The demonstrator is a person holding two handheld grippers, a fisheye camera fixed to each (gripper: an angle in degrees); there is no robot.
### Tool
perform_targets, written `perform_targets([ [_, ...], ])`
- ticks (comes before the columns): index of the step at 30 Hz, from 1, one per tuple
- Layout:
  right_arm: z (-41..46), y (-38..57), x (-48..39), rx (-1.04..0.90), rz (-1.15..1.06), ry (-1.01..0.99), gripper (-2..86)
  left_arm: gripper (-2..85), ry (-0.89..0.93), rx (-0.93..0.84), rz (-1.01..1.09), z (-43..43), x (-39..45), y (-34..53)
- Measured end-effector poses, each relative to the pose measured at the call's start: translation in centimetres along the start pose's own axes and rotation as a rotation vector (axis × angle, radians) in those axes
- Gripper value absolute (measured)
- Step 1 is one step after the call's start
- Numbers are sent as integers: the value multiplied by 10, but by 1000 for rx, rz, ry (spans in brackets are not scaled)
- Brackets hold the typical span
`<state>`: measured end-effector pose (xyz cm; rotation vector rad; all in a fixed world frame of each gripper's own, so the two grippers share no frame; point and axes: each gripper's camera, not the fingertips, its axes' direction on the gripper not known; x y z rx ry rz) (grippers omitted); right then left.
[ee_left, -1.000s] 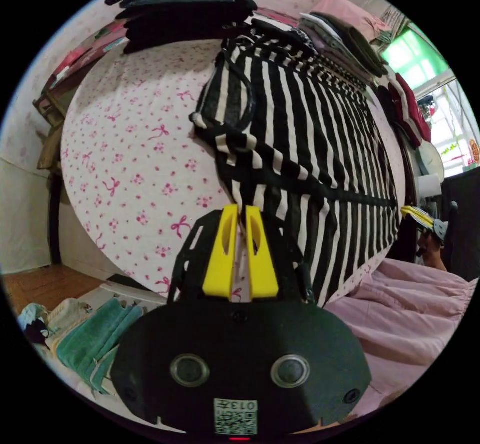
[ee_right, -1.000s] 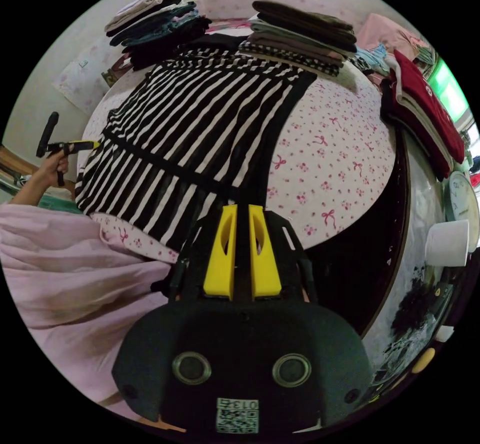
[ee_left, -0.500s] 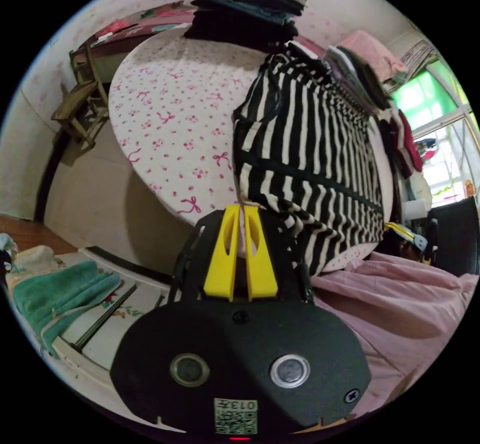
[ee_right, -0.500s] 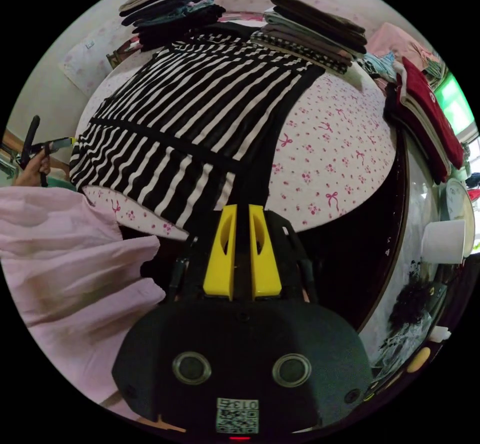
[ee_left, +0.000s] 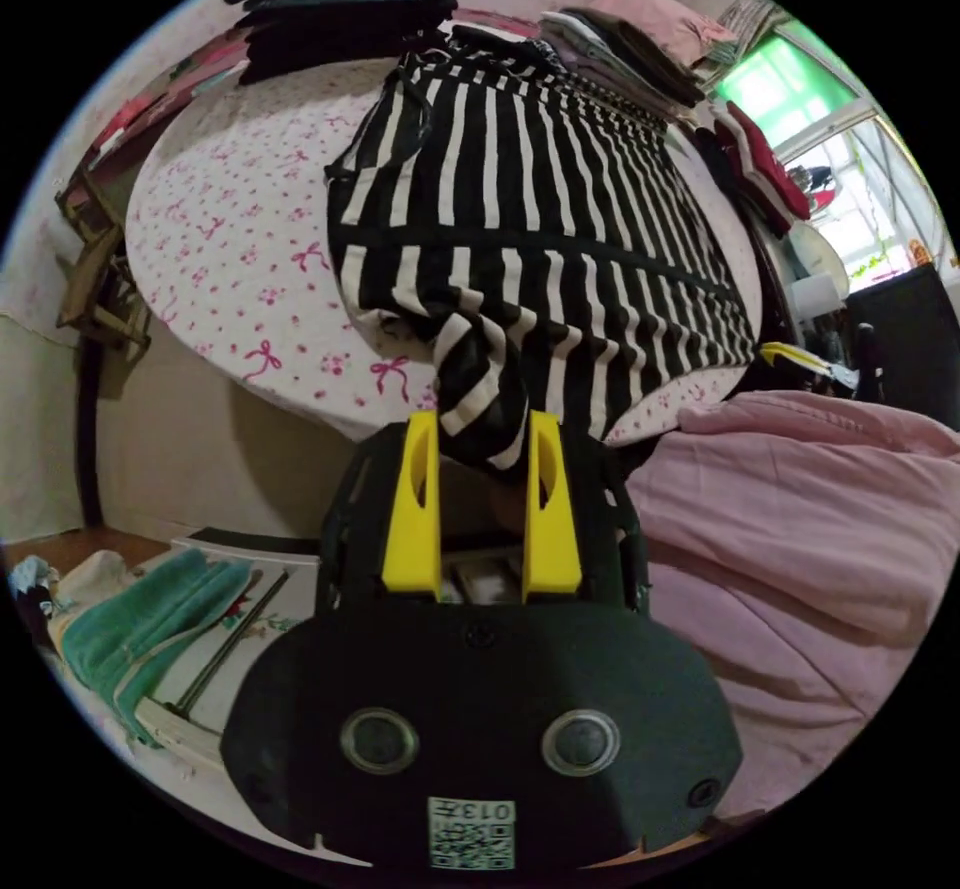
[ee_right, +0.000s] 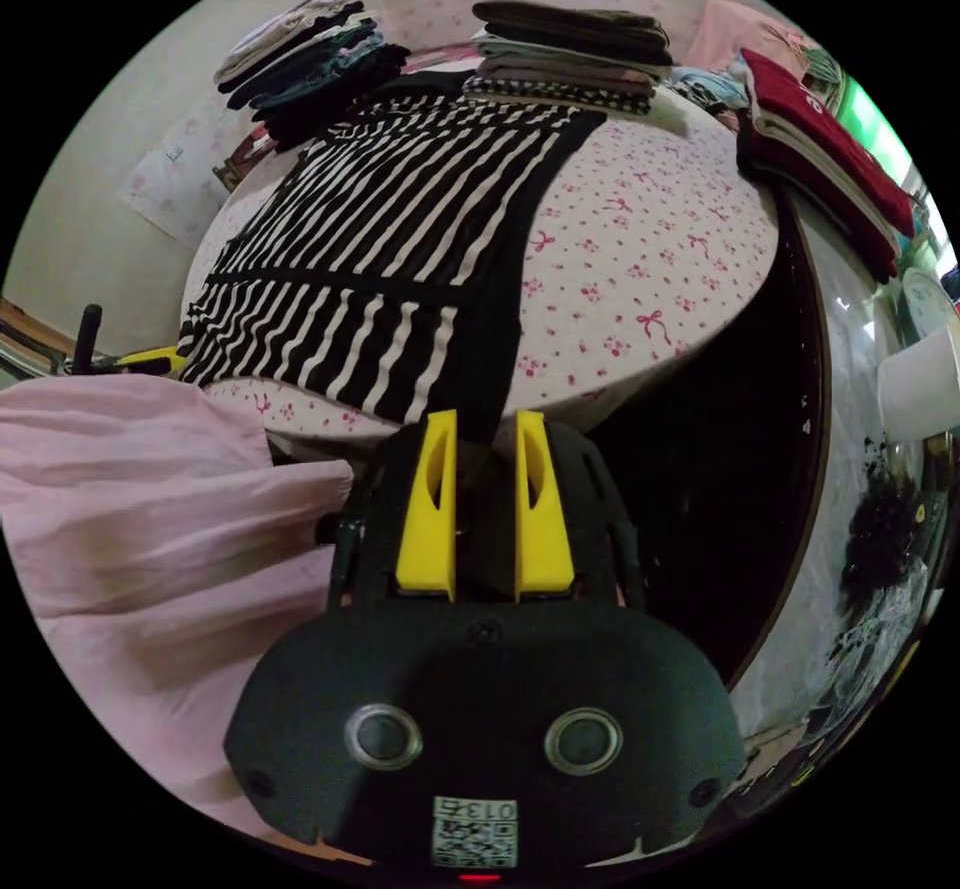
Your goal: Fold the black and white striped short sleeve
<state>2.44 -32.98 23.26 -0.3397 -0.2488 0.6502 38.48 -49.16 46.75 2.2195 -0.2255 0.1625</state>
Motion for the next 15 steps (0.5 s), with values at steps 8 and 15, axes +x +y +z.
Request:
perform_targets([
  [8, 12, -16, -18, -66, -59, 28, 31, 21, -219, -148, 150, 18, 28, -35],
  [15, -16, -10, -22, 9, -106, 76, 20, 12, -14, -178, 192, -6, -6, -28],
])
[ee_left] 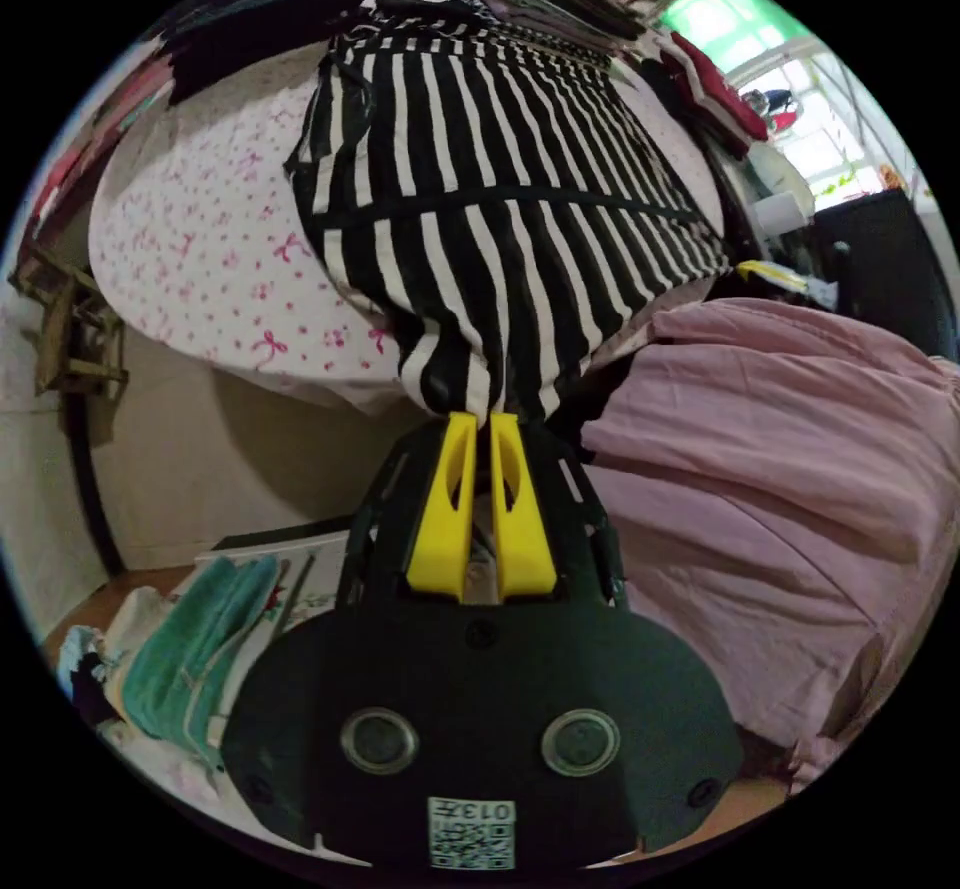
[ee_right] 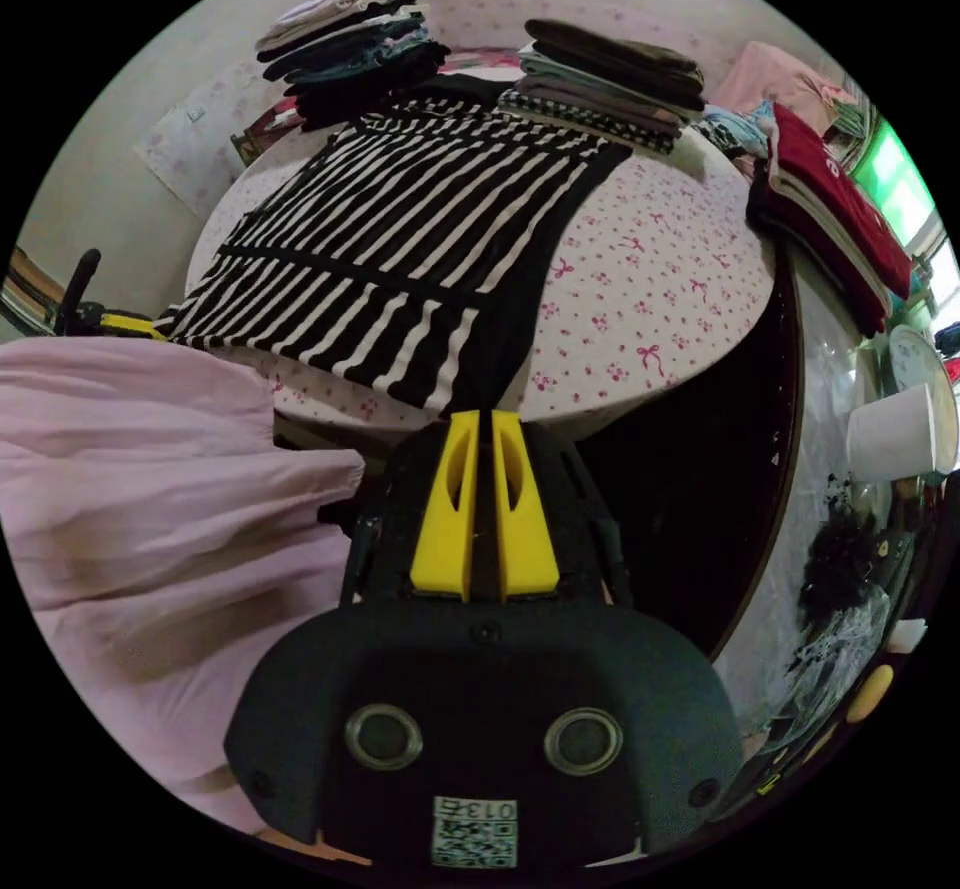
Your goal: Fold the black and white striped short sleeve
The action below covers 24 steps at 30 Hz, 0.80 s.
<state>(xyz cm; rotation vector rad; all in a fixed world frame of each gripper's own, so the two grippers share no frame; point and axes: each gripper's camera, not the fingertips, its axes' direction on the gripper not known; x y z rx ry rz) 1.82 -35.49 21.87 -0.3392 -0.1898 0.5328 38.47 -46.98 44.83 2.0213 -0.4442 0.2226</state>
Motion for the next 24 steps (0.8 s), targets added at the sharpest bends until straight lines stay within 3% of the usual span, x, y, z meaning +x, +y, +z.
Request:
perform_targets([
  [3, 18, 3, 3, -37, 5, -24, 19, 11, 131, 24, -67, 18, -27, 10],
  [10, 35, 5, -6, -122, -47, 25, 17, 10, 270, -72, 26, 56, -32, -4],
  [16, 26, 12, 2, -77, 5, -15, 16, 11, 391, -34, 35, 49, -66, -13],
  [20, 35, 15, 0, -106, -5, -26, 17, 12, 366, -95, 66, 58, -76, -26],
  [24, 34, 15, 6, -87, 42, -51, 18, 13, 330, -19, 29, 47, -92, -44],
])
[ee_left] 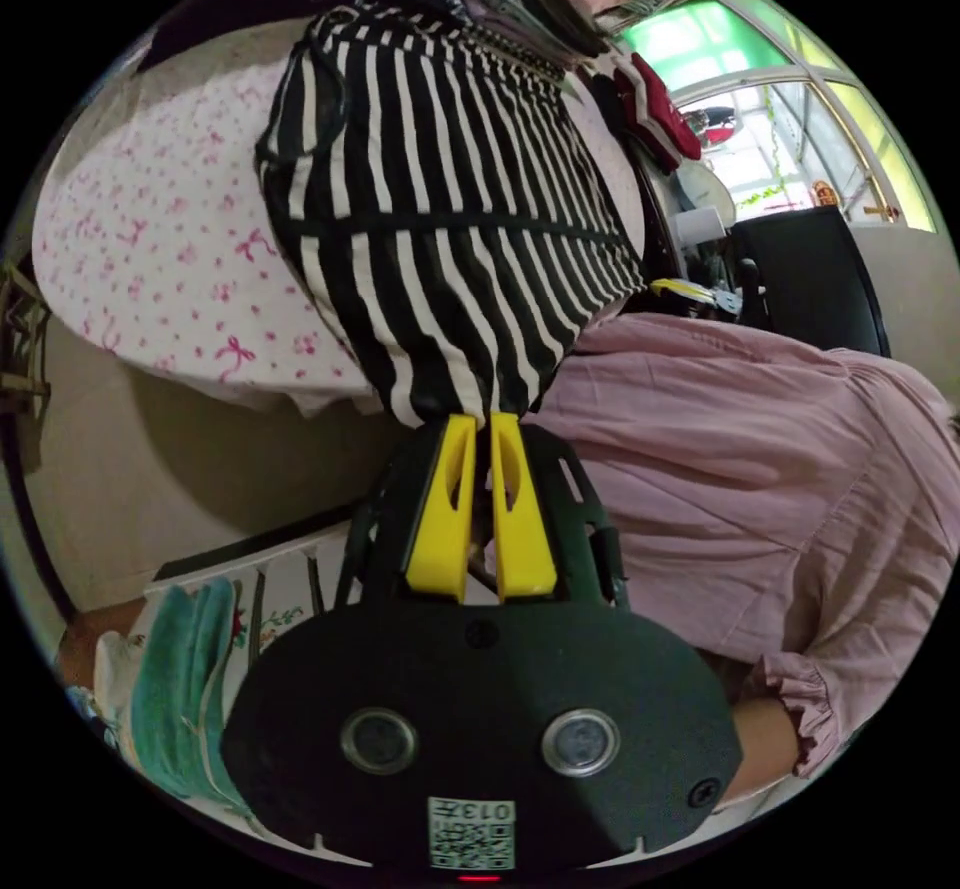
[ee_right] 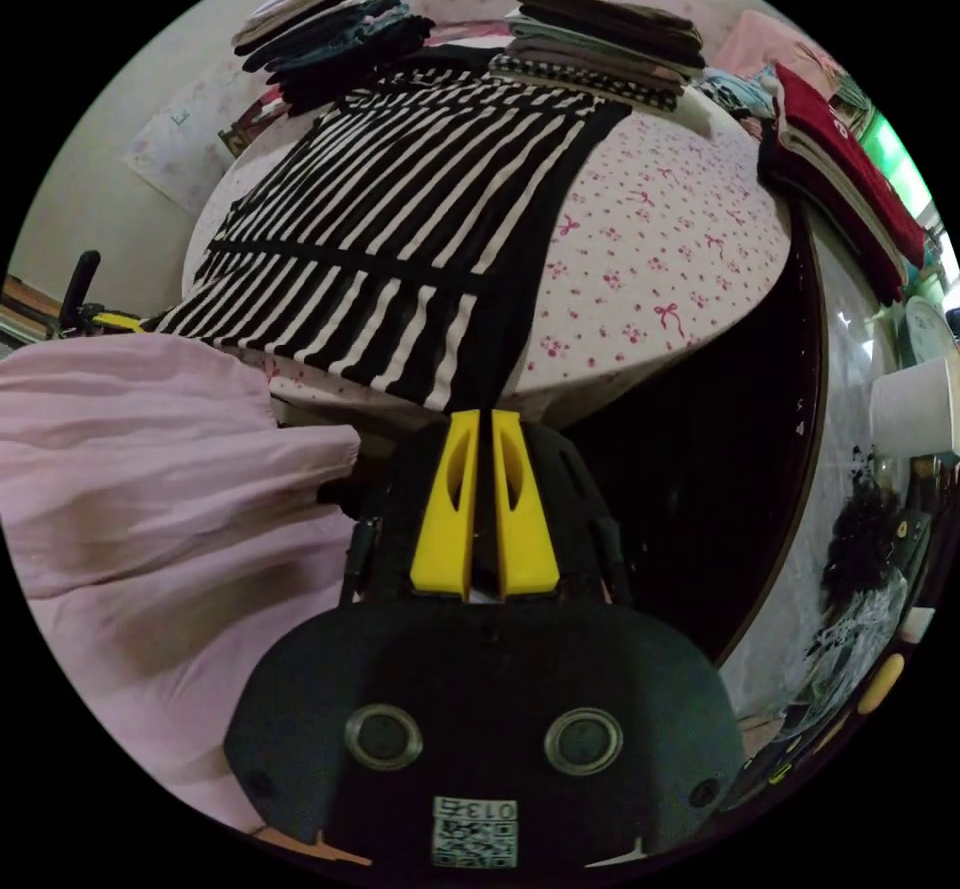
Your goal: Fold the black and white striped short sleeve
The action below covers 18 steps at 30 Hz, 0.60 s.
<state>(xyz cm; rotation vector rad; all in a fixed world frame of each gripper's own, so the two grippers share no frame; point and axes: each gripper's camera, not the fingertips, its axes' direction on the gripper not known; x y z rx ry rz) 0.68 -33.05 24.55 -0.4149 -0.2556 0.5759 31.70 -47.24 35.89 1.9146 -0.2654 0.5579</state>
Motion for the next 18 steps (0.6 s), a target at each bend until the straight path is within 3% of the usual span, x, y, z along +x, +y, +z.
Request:
perform_targets([
  [10, -54, -47, 16, 190, -100, -1, 20, 15, -192, 157, 106, -80, -3, -120],
  [18, -19, -131, 49, 123, -100, 28, 22, 16, -290, 60, 163, -66, -42, -268],
])
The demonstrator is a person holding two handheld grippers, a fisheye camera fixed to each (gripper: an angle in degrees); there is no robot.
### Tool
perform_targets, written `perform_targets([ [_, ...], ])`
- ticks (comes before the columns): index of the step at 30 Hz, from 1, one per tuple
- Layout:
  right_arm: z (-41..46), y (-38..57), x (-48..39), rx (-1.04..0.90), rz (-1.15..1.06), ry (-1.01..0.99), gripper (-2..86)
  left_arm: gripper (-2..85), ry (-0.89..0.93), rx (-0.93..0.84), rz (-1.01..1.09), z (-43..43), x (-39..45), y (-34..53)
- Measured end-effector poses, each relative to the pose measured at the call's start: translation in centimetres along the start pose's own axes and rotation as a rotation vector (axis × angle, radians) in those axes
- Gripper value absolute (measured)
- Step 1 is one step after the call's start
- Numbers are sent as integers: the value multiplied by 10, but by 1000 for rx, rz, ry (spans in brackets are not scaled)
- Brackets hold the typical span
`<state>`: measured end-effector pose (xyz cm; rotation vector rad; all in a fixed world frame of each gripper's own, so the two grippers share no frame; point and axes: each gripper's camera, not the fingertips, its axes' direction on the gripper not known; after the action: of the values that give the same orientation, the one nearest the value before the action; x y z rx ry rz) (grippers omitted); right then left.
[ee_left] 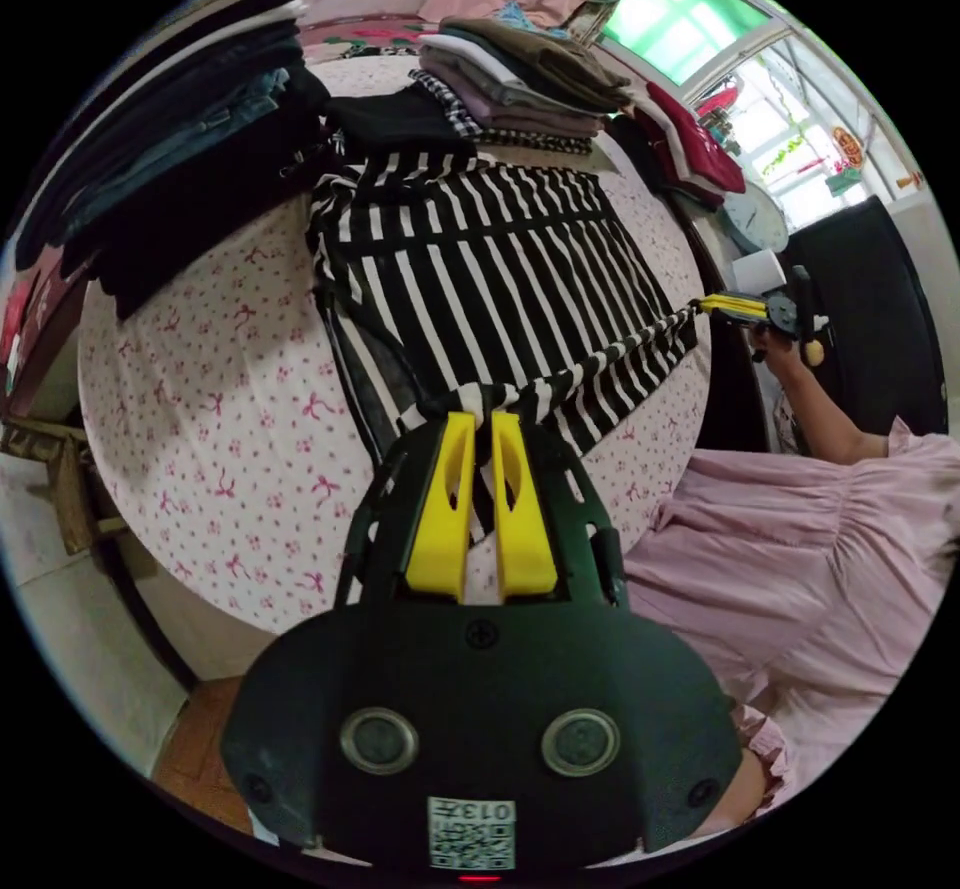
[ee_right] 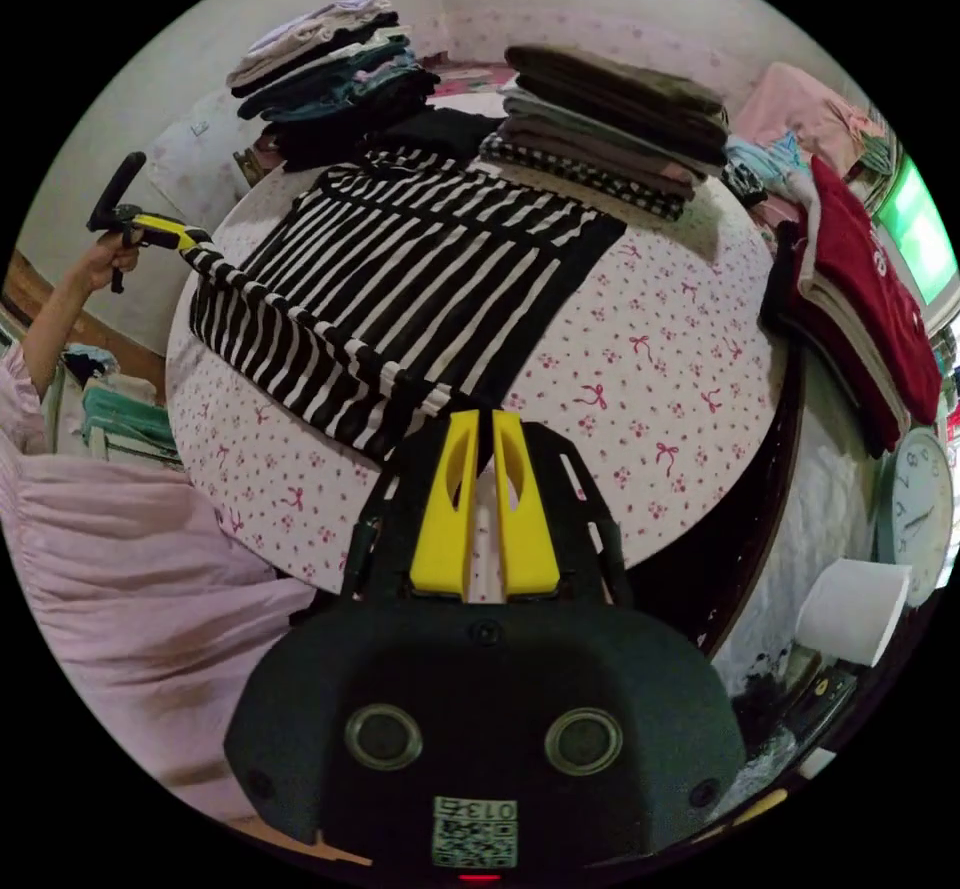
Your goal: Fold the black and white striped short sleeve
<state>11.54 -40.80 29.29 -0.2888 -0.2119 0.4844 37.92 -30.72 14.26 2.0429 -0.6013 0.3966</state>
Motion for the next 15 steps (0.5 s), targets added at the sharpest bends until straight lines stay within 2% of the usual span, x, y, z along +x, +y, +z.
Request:
perform_targets([
  [5, 46, -22, 27, -101, 83, -58, 26, 22, 46, -82, -39, 55, -49, -62],
  [10, 66, -26, 40, -136, 148, -104, 38, 48, 56, -131, -71, 95, -77, -86],
  [15, 59, -16, 59, -67, 289, -87, 67, 95, 81, 27, -284, 91, -123, -71],
])
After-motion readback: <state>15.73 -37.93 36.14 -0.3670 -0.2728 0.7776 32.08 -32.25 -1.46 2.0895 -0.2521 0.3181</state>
